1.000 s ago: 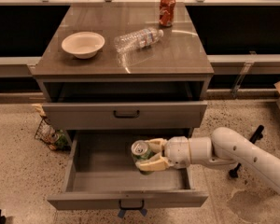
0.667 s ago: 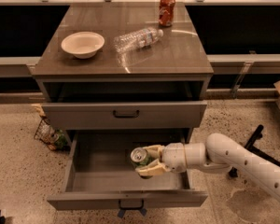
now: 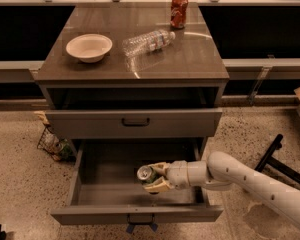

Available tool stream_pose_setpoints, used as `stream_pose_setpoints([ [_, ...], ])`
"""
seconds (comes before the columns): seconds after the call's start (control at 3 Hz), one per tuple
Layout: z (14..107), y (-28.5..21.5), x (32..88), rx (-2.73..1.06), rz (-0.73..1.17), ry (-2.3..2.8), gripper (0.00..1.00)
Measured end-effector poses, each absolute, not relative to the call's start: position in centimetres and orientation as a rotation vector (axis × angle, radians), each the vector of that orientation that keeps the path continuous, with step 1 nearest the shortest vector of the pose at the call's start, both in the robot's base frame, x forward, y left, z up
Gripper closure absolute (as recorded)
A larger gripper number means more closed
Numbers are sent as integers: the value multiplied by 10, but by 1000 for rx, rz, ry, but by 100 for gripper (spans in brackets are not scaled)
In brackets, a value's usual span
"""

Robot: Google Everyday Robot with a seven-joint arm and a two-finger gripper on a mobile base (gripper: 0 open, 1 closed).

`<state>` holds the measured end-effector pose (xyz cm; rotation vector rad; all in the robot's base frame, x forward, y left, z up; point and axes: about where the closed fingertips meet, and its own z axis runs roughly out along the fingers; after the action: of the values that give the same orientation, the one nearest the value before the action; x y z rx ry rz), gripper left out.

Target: Place green can into middle drawer

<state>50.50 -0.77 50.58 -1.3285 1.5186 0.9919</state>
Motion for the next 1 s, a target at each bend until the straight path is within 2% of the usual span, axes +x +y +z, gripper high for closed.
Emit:
stream_pose_setpoints([
  [0.67,457,8,538,-1346,978,1514,100],
  [1.0,447,19,550,-1359,986,1508,84],
])
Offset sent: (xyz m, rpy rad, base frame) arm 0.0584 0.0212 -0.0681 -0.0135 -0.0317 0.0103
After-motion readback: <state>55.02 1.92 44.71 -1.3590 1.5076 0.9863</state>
